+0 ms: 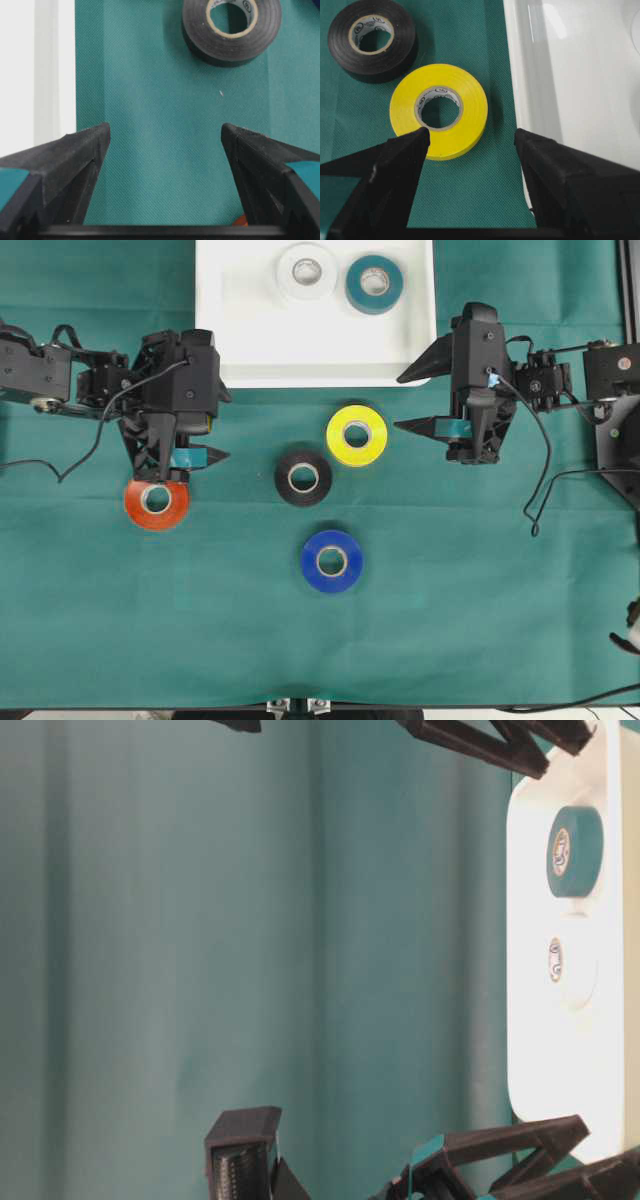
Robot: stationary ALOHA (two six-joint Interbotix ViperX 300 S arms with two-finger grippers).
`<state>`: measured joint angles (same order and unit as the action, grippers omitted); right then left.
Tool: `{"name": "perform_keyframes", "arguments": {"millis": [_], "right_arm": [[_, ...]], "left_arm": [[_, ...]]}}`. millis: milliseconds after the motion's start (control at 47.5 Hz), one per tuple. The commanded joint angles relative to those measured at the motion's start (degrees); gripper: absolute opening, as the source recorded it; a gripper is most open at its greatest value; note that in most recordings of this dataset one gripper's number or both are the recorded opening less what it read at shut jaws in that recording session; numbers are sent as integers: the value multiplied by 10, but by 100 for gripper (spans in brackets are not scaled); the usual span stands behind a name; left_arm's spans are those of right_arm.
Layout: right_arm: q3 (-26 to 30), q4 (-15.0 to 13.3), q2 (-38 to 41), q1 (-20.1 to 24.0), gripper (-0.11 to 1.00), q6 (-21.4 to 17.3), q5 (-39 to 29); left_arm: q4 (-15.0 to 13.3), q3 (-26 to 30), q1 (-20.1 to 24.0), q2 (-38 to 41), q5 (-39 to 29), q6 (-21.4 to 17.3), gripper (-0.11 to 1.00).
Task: Put the tape alternately from left to right into the white case.
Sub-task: 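Lower the right gripper into the yellow tape roll's hole and grip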
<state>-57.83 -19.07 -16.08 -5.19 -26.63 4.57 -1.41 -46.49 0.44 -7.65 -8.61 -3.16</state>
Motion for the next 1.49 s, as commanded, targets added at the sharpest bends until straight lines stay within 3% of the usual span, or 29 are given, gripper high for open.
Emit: {"name": "perform_keyframes", "arguments": {"millis": [0,400,800,1031,1473], "right_arm": [[8,1,-4,2,77,-1,5],[8,1,-4,4,77,-8,5],[8,1,-4,66,77,-14,24],[10,2,0,74,77,-14,30],[60,0,80,74,77,-12,20]], "left_arm": [[-1,-4,-2,-13,4,0,76],[-2,-8,-2,-11,4,1,76],[-1,-8,-2,-11,4,1,76],[-2,-11,-2,-11,4,1,76],[-2,-11,-2,-11,3,1,76]]}}
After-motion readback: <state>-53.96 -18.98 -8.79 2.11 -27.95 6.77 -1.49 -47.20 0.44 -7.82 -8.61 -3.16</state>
